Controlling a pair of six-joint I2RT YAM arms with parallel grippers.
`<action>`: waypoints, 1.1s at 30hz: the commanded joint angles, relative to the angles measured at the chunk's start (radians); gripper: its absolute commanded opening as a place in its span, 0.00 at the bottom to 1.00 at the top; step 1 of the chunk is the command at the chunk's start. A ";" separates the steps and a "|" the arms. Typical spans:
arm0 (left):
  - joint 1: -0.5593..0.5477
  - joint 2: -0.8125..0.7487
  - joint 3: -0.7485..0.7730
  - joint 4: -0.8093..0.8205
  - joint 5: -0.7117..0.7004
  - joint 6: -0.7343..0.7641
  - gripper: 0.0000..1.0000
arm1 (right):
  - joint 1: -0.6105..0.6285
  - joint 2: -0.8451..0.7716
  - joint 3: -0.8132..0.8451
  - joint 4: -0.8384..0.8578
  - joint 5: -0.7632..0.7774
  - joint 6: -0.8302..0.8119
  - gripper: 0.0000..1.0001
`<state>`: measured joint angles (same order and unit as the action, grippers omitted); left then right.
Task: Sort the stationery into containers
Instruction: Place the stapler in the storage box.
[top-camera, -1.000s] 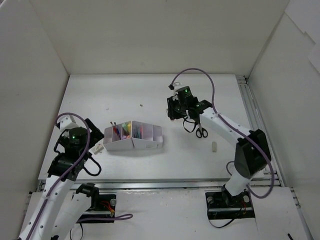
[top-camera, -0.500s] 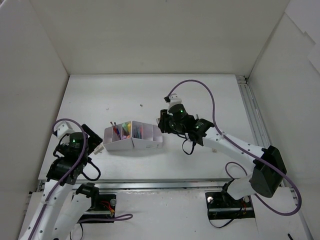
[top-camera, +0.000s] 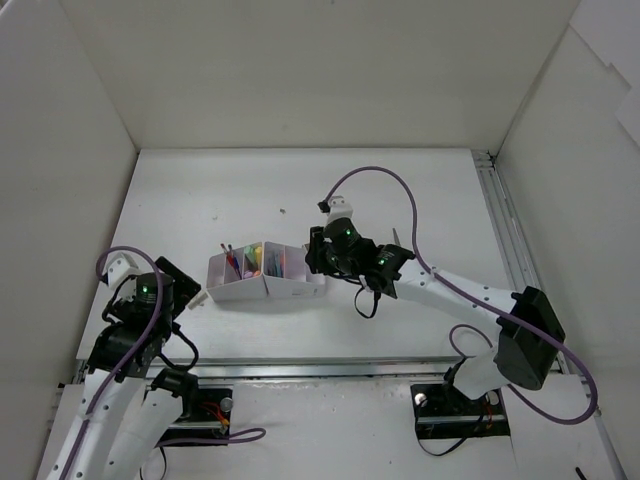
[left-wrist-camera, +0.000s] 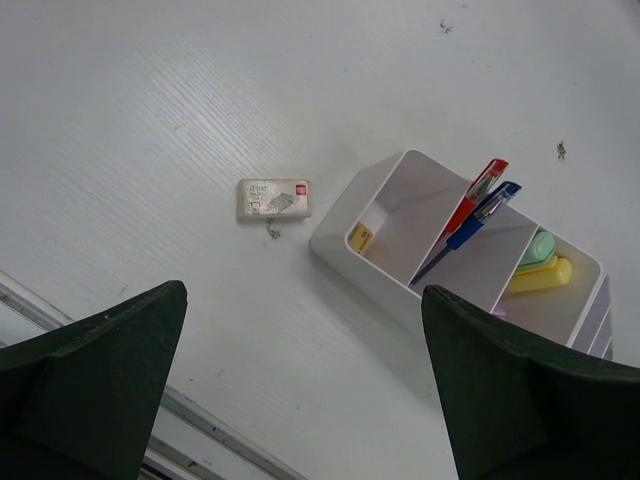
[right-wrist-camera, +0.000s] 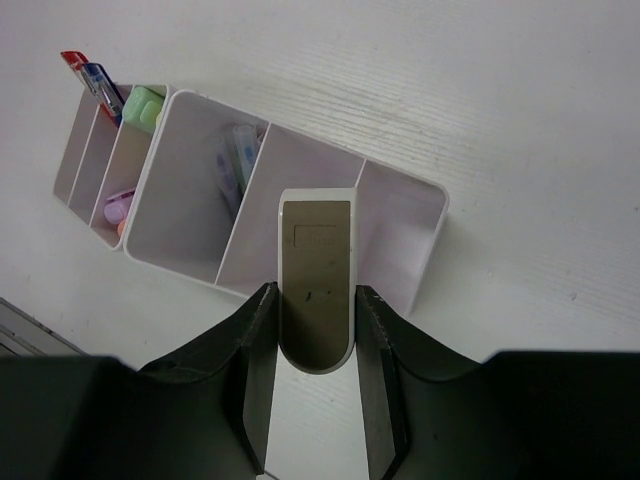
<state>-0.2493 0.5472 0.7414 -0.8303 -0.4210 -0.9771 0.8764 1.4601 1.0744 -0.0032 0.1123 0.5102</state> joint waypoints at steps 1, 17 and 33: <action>0.005 0.016 0.015 -0.015 -0.032 -0.044 0.99 | 0.006 -0.015 0.022 0.066 0.079 0.051 0.03; 0.015 0.085 0.016 -0.098 -0.071 -0.189 0.99 | 0.004 0.098 0.025 0.049 0.109 0.129 0.07; 0.053 0.079 0.000 -0.127 -0.098 -0.216 1.00 | 0.006 0.091 0.027 0.031 0.132 0.140 0.32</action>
<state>-0.2062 0.6052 0.7353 -0.9512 -0.4889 -1.1763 0.8787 1.5810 1.0744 -0.0051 0.2127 0.6319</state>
